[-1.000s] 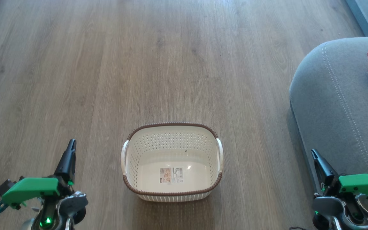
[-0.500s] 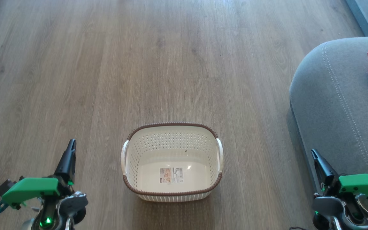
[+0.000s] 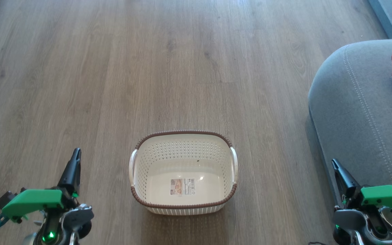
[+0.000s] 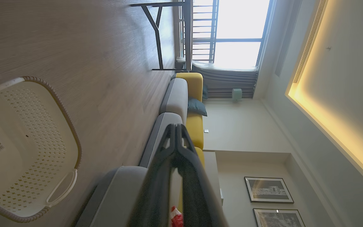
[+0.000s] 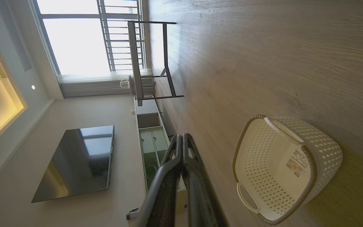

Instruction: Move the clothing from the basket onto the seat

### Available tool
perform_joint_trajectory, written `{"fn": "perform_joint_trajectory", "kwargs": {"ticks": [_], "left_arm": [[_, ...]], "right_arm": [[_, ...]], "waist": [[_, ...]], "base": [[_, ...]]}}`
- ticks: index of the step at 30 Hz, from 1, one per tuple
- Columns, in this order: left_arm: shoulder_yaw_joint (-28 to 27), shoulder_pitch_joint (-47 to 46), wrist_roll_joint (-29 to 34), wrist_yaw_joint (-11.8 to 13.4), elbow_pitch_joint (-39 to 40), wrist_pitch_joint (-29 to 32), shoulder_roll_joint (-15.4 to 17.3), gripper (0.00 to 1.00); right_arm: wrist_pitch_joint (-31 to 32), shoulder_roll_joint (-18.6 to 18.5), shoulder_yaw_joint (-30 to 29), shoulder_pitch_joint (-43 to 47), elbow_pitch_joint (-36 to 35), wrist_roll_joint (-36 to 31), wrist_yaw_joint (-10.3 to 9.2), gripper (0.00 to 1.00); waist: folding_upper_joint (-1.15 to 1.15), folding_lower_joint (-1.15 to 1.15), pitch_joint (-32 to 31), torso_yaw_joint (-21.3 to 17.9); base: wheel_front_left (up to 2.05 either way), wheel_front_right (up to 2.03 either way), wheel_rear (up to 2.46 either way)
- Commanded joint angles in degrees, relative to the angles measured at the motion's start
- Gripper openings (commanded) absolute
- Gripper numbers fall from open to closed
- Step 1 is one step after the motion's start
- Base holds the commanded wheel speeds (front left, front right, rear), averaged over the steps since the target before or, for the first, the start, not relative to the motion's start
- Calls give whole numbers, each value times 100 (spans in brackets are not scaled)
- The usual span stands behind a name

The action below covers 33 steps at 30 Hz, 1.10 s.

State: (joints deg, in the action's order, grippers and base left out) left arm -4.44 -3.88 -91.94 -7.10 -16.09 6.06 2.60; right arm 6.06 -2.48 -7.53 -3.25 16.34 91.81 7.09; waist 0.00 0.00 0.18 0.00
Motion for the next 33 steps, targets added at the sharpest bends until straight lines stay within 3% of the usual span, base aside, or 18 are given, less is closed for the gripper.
{"fn": "perform_joint_trajectory", "kwargs": {"ticks": [1,33], "left_arm": [[-207,-231,-23,-39,204,43,28,0],[-207,-231,-23,-39,205,42,28,0]], "right_arm": [[48,-40,95,-294,-232,31,40,0],[45,-40,98,-293,-232,33,40,0]], "waist": [[0,0,0,0],[0,0,0,0]], "base": [[0,0,0],[0,0,0]]}}
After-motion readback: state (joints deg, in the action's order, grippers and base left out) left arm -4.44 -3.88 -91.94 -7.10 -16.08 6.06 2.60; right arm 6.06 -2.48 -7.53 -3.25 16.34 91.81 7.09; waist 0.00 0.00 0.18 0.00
